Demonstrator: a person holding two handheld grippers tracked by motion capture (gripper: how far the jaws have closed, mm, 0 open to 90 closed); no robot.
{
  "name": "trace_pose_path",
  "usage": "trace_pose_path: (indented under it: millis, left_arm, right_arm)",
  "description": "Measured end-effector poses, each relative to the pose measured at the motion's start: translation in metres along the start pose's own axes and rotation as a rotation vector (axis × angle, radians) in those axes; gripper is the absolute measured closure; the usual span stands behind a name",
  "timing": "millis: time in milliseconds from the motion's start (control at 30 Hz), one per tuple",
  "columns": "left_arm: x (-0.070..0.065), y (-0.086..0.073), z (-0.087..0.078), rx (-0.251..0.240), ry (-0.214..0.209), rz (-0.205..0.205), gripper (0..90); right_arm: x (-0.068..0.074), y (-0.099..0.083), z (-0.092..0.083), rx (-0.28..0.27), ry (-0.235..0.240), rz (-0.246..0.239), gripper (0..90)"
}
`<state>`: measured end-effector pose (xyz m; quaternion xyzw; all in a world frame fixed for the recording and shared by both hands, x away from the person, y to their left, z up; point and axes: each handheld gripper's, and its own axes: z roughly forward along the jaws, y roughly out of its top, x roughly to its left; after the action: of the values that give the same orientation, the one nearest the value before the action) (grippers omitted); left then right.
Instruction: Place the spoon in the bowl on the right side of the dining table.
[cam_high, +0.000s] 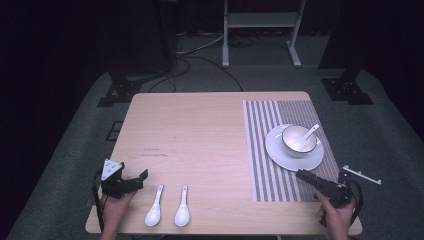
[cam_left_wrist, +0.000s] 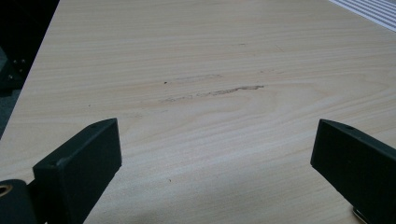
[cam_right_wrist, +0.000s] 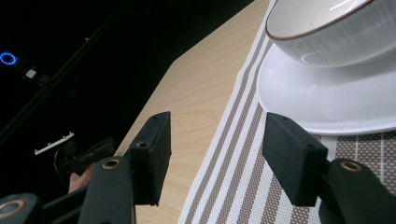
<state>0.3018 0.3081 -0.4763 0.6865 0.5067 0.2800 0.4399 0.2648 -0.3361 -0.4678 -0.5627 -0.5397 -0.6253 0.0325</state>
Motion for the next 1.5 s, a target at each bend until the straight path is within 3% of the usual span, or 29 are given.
trace_pose_path:
  millis: [667, 1100, 1500]
  left_arm:
    - [0.0, 0.0, 0.0, 0.001, 0.001, 0.001, 0.5]
    - [0.0, 0.0, 0.0, 0.002, -0.001, 0.0, 0.5]
    - [0.0, 0.0, 0.0, 0.003, -0.001, 0.002, 0.5]
  right_arm:
    - [0.005, -0.03, -0.005, 0.014, 0.045, 0.009, 40.9]
    - [0.018, -0.046, -0.001, 0.079, 0.06, -0.024, 40.6]
    - [0.026, -0.059, -0.001, 0.099, 0.087, -0.031, 40.3]
